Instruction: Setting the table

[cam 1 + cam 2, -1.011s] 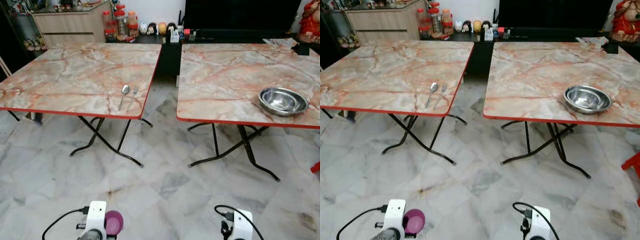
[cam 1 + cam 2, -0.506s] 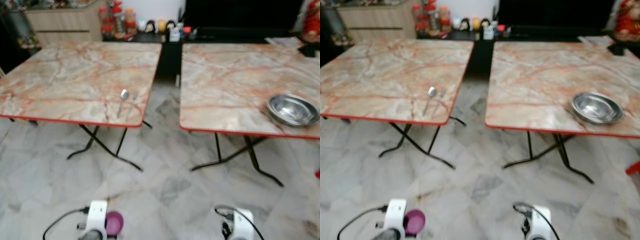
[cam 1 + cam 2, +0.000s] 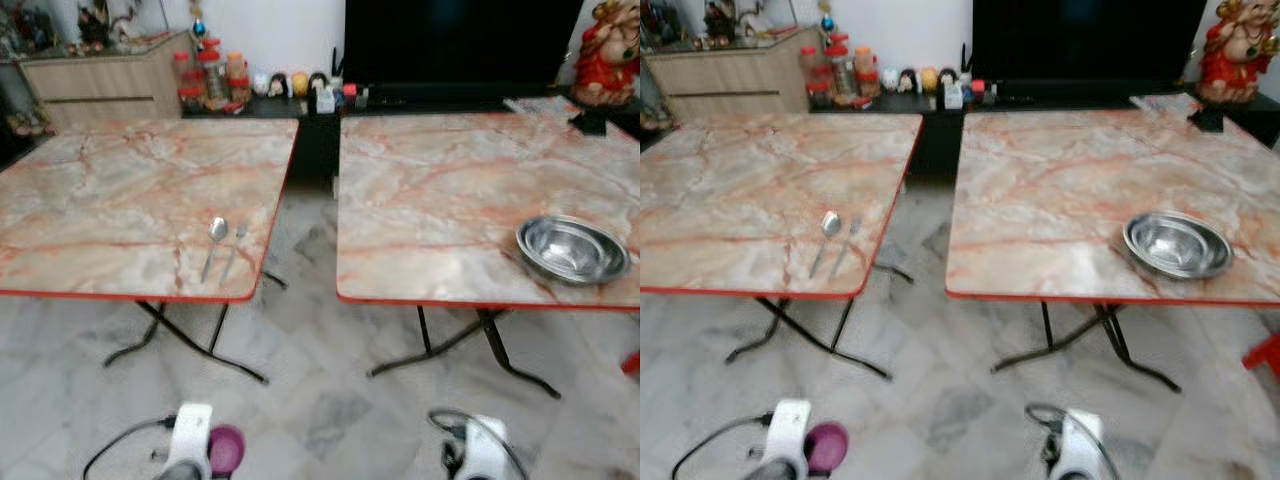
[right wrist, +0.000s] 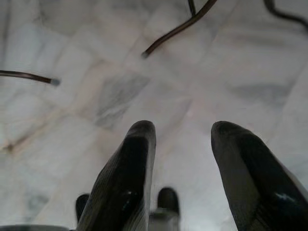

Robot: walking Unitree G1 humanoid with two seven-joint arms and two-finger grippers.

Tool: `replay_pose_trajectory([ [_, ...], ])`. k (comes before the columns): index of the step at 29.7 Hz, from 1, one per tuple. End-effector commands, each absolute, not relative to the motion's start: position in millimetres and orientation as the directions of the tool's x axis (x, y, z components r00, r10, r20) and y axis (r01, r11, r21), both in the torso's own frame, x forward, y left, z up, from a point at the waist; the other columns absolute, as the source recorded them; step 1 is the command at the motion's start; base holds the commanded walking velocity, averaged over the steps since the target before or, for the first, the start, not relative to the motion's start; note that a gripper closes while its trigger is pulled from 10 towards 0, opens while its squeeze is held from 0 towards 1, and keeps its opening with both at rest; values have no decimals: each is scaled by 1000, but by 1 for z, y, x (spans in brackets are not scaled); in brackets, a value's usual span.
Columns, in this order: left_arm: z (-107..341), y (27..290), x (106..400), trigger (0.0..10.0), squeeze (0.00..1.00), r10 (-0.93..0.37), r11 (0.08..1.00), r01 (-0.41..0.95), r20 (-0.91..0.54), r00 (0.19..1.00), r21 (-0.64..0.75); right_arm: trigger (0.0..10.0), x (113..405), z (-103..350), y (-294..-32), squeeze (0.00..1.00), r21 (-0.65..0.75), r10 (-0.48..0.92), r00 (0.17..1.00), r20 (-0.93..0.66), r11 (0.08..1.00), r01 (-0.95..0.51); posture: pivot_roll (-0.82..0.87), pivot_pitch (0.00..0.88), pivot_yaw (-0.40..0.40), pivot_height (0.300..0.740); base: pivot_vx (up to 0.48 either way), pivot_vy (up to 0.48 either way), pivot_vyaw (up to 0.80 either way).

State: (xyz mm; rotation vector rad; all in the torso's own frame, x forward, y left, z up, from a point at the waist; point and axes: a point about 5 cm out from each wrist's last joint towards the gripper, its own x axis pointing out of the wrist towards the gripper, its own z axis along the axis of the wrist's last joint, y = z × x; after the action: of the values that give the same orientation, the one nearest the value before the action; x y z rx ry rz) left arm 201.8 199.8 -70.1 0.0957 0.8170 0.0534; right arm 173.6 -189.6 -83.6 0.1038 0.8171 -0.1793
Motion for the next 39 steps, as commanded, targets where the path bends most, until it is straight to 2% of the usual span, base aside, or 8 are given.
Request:
replay_pose_trajectory([
  [1,-69,192,206,10000,0,62,995,14,-720,691,99,10000,173,-83,-199,0,5,-144,665,-732,976,217,-48,0,20,740,0,0,0],
  [15,-71,194,201,10000,0,90,992,2,-727,681,125,10000,173,-83,-200,0,9,-146,664,-733,974,225,-50,0,19,740,0,0,0],
  [39,-72,201,198,10000,0,100,990,7,-728,678,143,10000,171,-84,-197,0,8,-143,660,-738,976,219,-61,0,36,740,0,-281,0],
])
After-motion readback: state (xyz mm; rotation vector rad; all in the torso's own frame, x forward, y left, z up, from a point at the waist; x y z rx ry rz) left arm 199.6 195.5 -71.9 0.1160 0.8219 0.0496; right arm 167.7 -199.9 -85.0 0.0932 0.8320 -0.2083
